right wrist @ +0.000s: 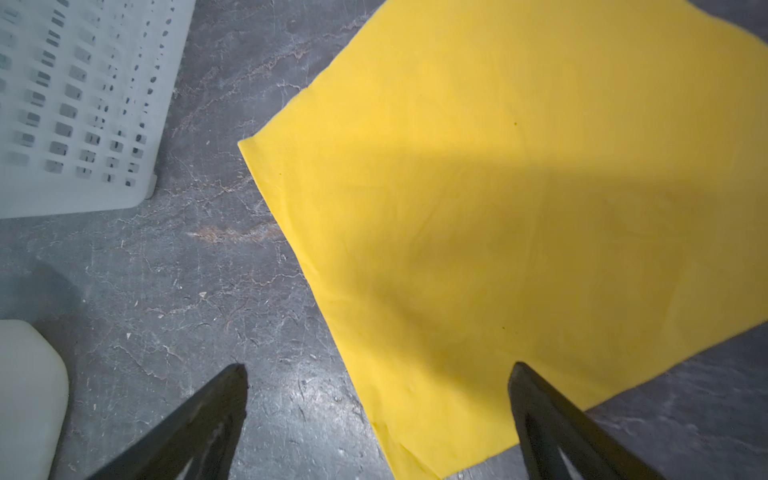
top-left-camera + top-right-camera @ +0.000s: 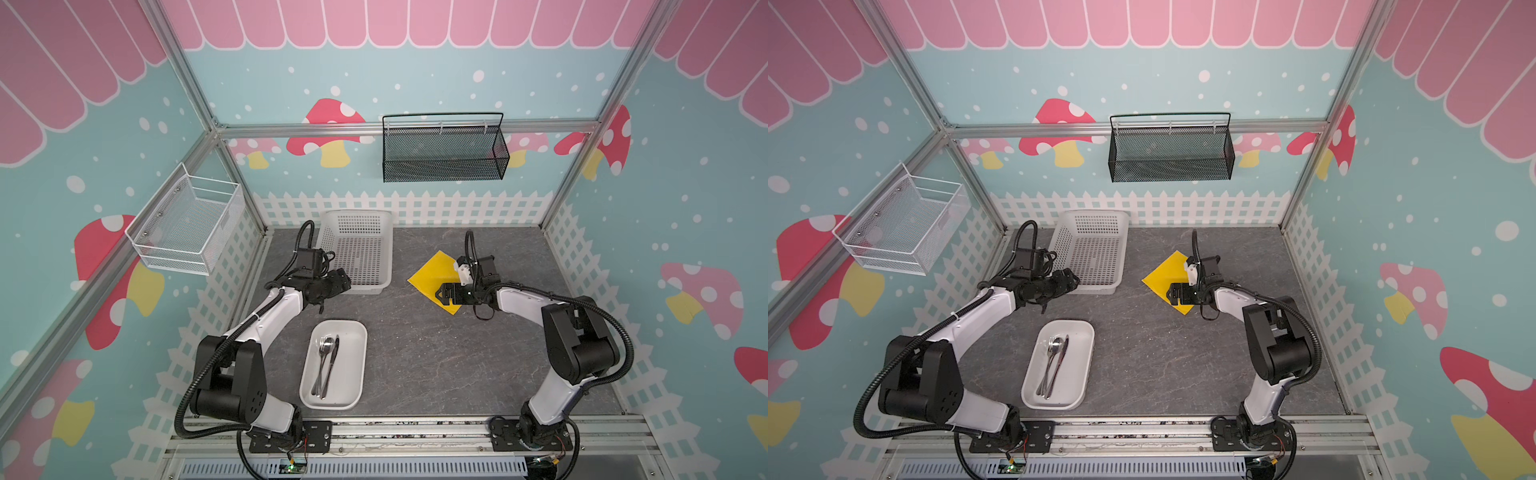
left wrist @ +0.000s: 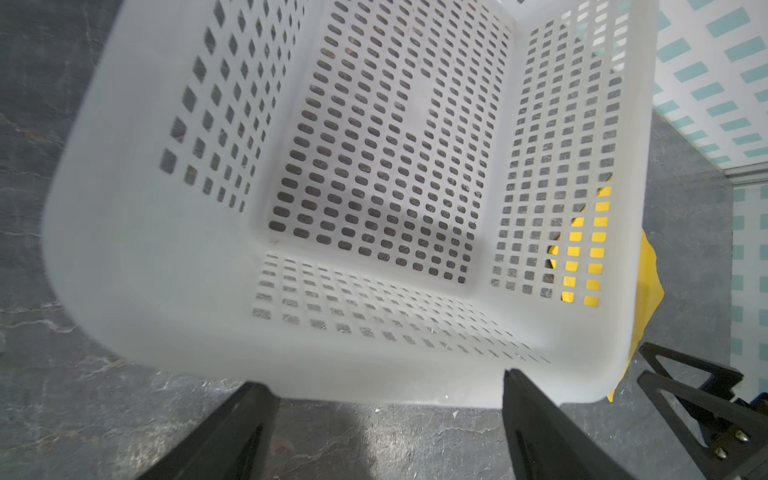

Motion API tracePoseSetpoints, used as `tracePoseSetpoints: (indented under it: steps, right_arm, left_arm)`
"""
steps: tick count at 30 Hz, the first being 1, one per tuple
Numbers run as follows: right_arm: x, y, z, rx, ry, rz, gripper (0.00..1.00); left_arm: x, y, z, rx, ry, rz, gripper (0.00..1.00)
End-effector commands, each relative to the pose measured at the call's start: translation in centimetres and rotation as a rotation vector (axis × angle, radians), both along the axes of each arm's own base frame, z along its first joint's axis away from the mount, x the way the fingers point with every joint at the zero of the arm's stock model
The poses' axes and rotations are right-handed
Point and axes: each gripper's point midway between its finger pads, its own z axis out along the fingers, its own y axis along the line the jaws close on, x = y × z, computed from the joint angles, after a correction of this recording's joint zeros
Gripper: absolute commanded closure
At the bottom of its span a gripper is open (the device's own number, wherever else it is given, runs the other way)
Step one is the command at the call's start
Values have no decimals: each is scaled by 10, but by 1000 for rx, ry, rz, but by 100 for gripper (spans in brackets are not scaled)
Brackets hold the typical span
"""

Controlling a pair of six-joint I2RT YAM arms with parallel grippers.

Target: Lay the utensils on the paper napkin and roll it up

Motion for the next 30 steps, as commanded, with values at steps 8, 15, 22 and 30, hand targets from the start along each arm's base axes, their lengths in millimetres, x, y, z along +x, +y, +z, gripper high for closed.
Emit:
tracePoseSetpoints:
  steps: [8, 15, 22, 30]
  right_arm:
    - [-1, -1, 12, 1, -34, 11, 0]
    - [16, 0, 15, -9, -76, 3, 0]
    - [53, 2, 11, -53, -97, -2, 0]
    - [68, 0, -10, -72, -56, -13, 1]
  left_arm:
    - [-88, -22, 18, -5, 27, -92, 21]
    - [-120, -58, -19, -20, 95, -188, 18]
    - [-93, -80, -37, -49, 72, -221, 18]
    - [-59, -91, -46, 12, -4, -298, 17]
